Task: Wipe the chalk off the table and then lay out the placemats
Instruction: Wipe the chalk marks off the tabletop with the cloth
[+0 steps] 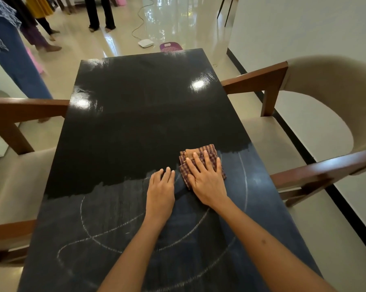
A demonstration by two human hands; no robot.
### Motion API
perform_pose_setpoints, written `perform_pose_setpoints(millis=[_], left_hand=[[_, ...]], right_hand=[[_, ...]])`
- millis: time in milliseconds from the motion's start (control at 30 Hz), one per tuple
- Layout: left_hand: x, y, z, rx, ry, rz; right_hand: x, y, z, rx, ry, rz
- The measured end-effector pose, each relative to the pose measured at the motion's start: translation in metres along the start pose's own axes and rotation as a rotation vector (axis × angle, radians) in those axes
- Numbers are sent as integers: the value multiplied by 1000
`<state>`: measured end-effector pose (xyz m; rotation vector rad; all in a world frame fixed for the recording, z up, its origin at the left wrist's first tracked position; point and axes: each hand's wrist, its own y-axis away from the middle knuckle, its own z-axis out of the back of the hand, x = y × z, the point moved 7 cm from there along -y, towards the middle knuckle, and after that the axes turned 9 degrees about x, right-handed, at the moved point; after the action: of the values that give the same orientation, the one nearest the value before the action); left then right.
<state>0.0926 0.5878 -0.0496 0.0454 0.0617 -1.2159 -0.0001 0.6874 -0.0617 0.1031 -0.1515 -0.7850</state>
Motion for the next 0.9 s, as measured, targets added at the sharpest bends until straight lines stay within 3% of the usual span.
perform_pose_setpoints(millis=[167, 333, 733, 900], left_hand=[[-4, -2, 6, -12, -84, -13], [5, 6, 17, -109, -44, 18], [14, 16, 7, -174, -25, -45], [16, 17, 2, -167, -39, -49]], right_hand=[[-5, -2, -5, 57, -22, 16], [-6, -3, -5, 39, -61, 6], [-10, -5, -6, 56, -38, 38], [-53, -12, 3, 73, -48, -92]])
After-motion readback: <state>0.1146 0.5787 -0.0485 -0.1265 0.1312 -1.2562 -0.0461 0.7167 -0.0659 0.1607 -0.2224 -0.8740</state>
